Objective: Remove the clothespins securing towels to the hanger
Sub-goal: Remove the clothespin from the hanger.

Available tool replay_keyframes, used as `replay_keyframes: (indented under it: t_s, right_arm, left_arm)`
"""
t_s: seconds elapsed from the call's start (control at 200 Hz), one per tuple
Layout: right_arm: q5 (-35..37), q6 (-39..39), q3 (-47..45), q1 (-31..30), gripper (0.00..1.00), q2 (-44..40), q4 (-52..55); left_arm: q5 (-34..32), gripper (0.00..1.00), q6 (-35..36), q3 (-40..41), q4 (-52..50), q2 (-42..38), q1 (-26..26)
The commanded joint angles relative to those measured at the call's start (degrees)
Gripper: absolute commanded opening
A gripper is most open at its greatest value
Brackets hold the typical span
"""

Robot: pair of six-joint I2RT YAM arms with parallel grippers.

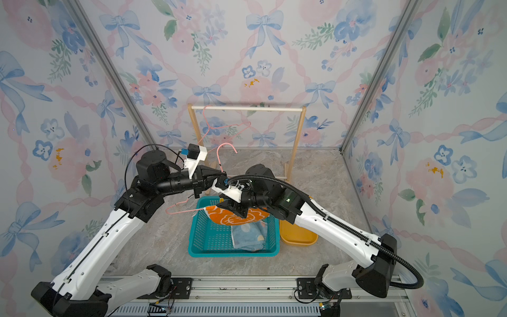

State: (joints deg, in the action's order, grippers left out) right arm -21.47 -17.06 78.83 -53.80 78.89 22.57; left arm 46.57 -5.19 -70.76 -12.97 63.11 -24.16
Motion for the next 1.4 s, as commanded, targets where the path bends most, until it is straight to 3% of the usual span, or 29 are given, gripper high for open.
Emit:
replay_keyframes:
  t_s: [0.0, 0.73, 1.39]
  right_arm:
    - [-0.76, -0.17, 1.59, -0.78, 0.29, 0.34, 0.66]
    - [-1.2, 0.32, 1.82, -0.85, 0.07, 0.03, -0.33]
    - [0.37, 2.44, 0.64, -0.8, 0.0, -3.8, -3.84]
  left_arm:
    - [1.51, 0.0, -0.79, -0.43, 1.81, 0.01, 0.43]
    - [1.25, 0.0, -0.76, -0.17, 1.81, 0.07, 0.49]
    - [0.98, 0.0, -0.6, 0.1, 1.82, 0.28, 0.69]
